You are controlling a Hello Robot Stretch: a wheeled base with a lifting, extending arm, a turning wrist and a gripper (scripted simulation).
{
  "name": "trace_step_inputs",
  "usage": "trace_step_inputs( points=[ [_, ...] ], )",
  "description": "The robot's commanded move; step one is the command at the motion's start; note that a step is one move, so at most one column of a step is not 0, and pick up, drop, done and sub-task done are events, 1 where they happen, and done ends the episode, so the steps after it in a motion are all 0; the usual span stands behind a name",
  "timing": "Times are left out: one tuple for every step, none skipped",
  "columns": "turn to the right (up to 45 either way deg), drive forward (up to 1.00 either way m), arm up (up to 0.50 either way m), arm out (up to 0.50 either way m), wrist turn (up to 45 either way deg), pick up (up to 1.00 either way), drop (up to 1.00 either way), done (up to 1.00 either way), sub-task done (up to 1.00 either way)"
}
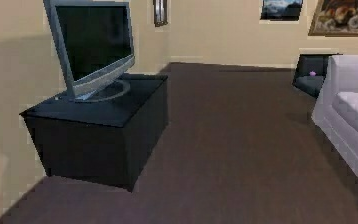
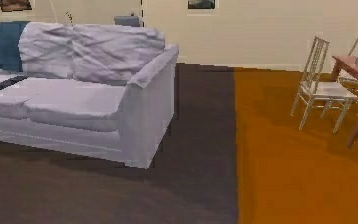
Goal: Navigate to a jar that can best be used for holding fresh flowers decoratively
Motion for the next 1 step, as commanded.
trace_step_inputs(
  points=[
    [9.0,0.0,0.0,0.0,0.0,0.0,0.0,0.0,0.0]
  ],
)
